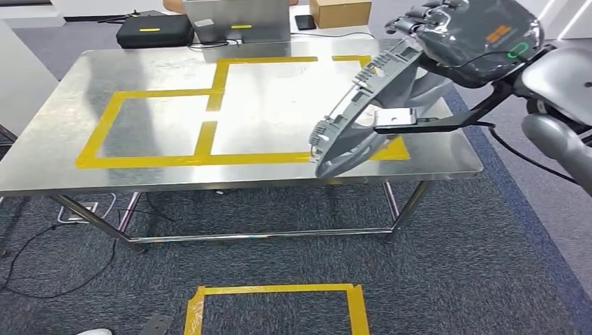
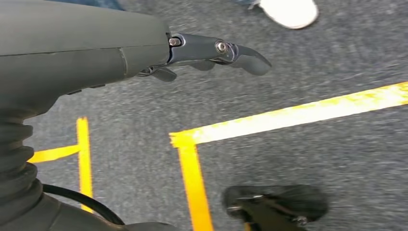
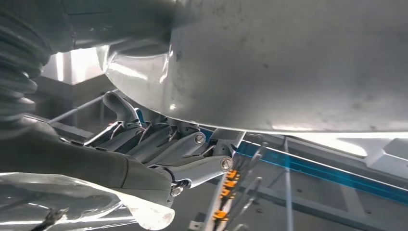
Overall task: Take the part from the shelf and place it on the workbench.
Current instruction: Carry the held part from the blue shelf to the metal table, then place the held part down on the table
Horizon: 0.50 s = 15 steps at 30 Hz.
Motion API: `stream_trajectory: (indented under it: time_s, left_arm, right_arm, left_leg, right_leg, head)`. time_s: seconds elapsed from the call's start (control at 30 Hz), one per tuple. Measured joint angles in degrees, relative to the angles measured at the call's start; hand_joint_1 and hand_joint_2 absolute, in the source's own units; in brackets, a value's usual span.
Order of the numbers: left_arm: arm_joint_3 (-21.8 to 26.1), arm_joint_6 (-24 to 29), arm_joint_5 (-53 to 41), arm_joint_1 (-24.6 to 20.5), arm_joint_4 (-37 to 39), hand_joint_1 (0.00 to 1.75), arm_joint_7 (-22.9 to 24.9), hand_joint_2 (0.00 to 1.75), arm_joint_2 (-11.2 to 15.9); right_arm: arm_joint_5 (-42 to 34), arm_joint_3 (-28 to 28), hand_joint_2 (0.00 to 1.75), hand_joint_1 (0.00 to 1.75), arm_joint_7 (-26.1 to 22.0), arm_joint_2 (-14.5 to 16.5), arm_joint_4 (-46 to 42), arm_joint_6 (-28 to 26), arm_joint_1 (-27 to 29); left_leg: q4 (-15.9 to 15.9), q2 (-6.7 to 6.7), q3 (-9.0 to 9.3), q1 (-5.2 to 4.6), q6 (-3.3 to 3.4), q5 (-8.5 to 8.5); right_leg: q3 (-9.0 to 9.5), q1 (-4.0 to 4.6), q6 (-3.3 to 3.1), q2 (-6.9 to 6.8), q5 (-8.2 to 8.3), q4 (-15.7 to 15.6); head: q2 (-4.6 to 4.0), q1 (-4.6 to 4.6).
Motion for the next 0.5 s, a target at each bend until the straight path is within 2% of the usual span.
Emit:
stream_trajectory:
  time_s: [0.03,0.07,0.1,0.17,0.2,0.23,0.3,0.37,0.4,0.43,0.47,0.5]
  left_arm:
    - [0.0,-0.1,-0.1,0.0,0.0,0.00,0.0,1.75,0.0]
    - [0.0,-0.3,-0.2,0.1,0.0,0.00,0.1,1.75,0.0]
    - [0.0,-0.4,-0.3,0.1,0.0,0.00,0.1,1.75,-0.1]
    - [0.0,-0.5,-0.4,0.1,0.0,0.00,0.2,1.75,-0.2]
    - [0.0,-0.5,-0.5,0.0,0.0,0.00,0.2,1.75,-0.3]
    - [0.0,-0.5,-0.6,0.0,0.0,0.00,0.2,1.75,-0.4]
    - [-0.1,-0.6,-0.8,-0.2,0.0,0.00,0.3,1.75,-0.5]
    - [-0.1,-0.7,-1.0,-0.3,0.0,0.00,0.4,1.75,-0.7]
    - [-0.1,-0.7,-1.0,-0.3,0.0,0.00,0.6,1.75,-0.8]
    - [-0.2,-0.7,-1.1,-0.3,0.0,0.00,0.7,1.75,-0.9]
    - [-0.2,-0.7,-1.2,-0.2,0.0,0.00,0.8,1.75,-1.0]
    - [-0.2,-0.7,-1.3,-0.2,0.0,0.00,0.8,1.75,-1.1]
  right_arm:
    - [0.0,0.5,1.75,1.75,0.1,0.6,0.4,0.1,-0.2]
    - [0.0,1.0,1.75,1.75,0.2,1.1,0.9,0.2,-0.4]
    - [0.0,1.5,1.75,1.75,0.3,1.5,1.3,0.3,-0.5]
    - [0.1,2.2,1.75,1.75,0.4,2.2,1.7,0.5,-0.8]
    - [0.1,2.5,1.75,1.75,0.4,2.5,1.9,0.6,-0.9]
    - [0.1,2.8,1.75,1.75,0.5,2.8,2.2,0.6,-1.1]
    - [0.1,3.5,1.75,1.75,0.6,3.5,2.7,0.7,-1.4]
    - [0.1,4.2,1.75,1.75,0.6,4.2,3.5,0.9,-1.3]
    - [0.1,4.6,1.75,1.75,0.7,4.6,3.9,1.0,-1.3]
    - [0.1,4.9,1.75,1.75,0.7,5.0,4.3,1.0,-1.2]
    - [0.1,5.3,1.75,1.75,0.7,5.4,4.7,1.0,-1.2]
    - [0.1,5.6,1.75,1.75,0.7,5.8,5.1,1.1,-1.1]
  left_leg:
    - [-3.3,0.07,0.44,-0.12,0.34,3.23]
    - [-5.6,0.16,0.80,-0.28,0.71,5.69]
    - [-7.0,0.21,1.03,-0.42,1.11,7.21]
    - [-7.6,0.19,1.68,-0.47,1.76,7.17]
    - [-7.9,0.11,2.21,-0.36,2.08,7.11]
    - [-8.1,0.07,2.76,-0.24,2.39,6.88]
    - [-8.4,-0.03,3.78,-0.11,2.92,6.10]
    - [-8.5,-0.15,4.75,-0.15,3.14,5.03]
    - [-8.5,-0.24,5.46,-0.20,3.15,4.38]
    - [-8.5,-0.34,6.31,-0.29,3.15,3.69]
    - [-8.5,-0.41,7.31,-0.39,3.13,2.94]
    - [-8.5,-0.47,8.27,-0.49,3.09,2.12]
  right_leg:
    - [0.74,0.06,0.28,0.04,-0.70,-0.1]
    - [1.29,0.13,0.63,0.10,-1.30,-0.2]
    - [1.69,0.19,1.05,0.18,-1.57,-0.3]
    - [2.17,0.26,1.80,0.25,-1.39,-0.1]
    - [1.72,0.27,2.05,0.10,-1.04,0.9]
    - [0.48,0.29,2.22,-0.08,-0.89,2.8]
    - [-4.00,0.33,2.38,-0.39,-2.01,9.5]
    - [-9.01,0.41,2.41,-0.41,-5.28,15.3]
    - [-10.69,0.46,2.36,-0.41,-6.58,16.1]
    - [-11.50,0.51,2.24,-0.41,-6.68,15.2]
    - [-11.53,0.57,2.03,-0.41,-5.26,12.7]
    - [-11.06,0.68,1.68,-0.44,-2.04,9.0]
  head:
    - [0.00,0.03]
    - [0.00,0.08]
    - [0.00,0.09]
    - [0.00,0.13]
    - [0.00,0.21]
    - [0.00,0.36]
    - [0.00,0.57]
    - [0.00,0.60]
    - [0.00,0.61]
    - [0.00,0.61]
    - [0.00,0.61]
    - [0.00,0.59]
